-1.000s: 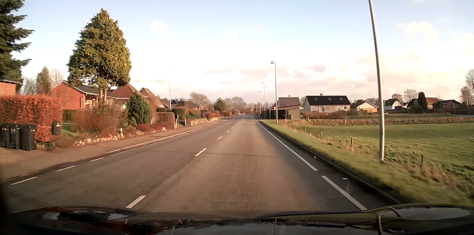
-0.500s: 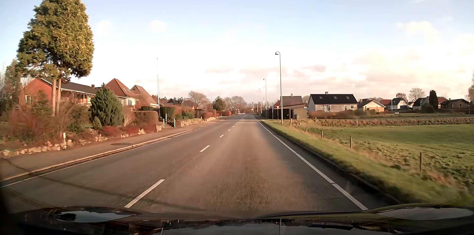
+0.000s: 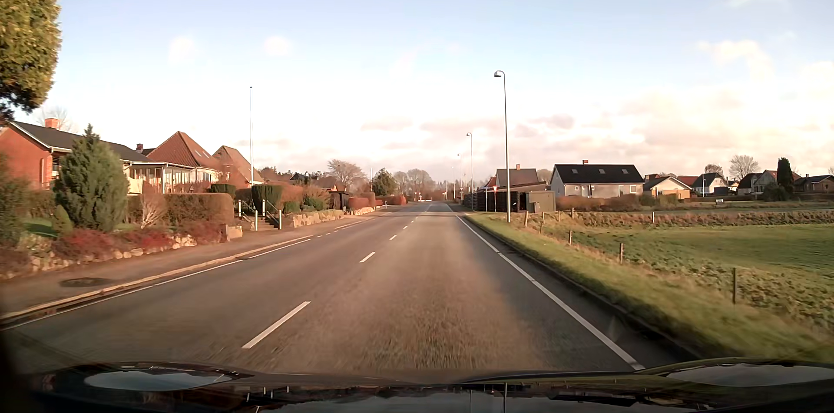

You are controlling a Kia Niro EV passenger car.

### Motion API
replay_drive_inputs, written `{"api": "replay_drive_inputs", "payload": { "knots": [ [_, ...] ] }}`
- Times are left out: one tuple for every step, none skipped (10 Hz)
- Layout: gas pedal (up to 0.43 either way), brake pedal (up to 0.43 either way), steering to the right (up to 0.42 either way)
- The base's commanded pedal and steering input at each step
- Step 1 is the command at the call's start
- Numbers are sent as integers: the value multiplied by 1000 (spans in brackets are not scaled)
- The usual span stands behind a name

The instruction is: Follow the waypoints while adhering to traffic rules and regulations

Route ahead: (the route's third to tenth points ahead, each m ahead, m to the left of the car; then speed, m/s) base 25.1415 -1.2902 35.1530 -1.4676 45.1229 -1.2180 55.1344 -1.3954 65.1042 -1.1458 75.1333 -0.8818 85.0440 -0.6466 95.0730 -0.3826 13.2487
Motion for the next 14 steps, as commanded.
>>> {"api": "replay_drive_inputs", "payload": {
  "knots": [
    [150,0,-1],
    [150,0,-1],
    [150,0,-1],
    [150,0,-1],
    [150,0,-1],
    [150,0,-1],
    [150,0,-1],
    [150,0,-1],
    [150,0,-1],
    [150,0,-1],
    [150,0,-1],
    [150,0,-1],
    [150,0,-1],
    [150,0,-1]
  ]
}}
